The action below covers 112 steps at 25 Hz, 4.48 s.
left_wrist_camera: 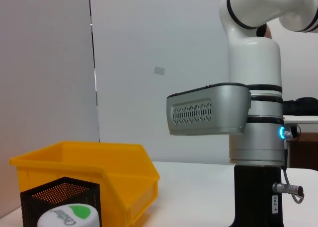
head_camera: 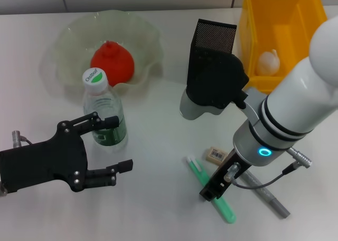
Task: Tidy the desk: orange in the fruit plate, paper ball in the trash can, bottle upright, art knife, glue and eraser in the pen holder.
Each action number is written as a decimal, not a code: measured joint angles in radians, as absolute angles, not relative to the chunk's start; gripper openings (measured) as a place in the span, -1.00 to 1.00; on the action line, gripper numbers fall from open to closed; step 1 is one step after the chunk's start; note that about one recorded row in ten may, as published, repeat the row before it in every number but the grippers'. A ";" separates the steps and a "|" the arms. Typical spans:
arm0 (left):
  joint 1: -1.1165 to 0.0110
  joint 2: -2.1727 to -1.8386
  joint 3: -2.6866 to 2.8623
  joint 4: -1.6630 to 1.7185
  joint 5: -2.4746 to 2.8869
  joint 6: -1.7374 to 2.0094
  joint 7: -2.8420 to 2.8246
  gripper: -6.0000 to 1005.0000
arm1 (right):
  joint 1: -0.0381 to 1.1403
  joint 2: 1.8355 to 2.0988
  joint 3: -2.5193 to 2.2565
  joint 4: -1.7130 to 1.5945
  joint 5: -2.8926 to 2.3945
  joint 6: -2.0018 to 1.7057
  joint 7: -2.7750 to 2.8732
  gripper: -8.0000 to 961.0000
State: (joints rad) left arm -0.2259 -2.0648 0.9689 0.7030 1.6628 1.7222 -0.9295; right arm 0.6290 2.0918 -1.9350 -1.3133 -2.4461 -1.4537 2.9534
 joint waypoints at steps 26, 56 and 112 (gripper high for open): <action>-0.224 -2.066 0.975 0.687 1.723 1.726 -0.928 0.68 | 0.355 2.093 -1.477 -1.706 -2.198 -1.295 2.649 -0.62; -0.233 -2.068 0.971 0.660 1.727 1.717 -0.928 0.68 | 0.601 2.085 -1.301 -0.407 -0.863 -0.999 0.902 -0.52; -0.230 -2.065 0.968 0.646 1.727 1.715 -0.923 0.68 | 0.646 2.087 -1.810 -1.280 -2.521 -1.390 2.776 -0.40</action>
State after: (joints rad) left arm -0.2298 -2.0647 0.9678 0.6457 1.7272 1.7149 -0.9234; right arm 0.6463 2.0874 -1.8104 -1.2795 -2.5206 -1.3904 2.7762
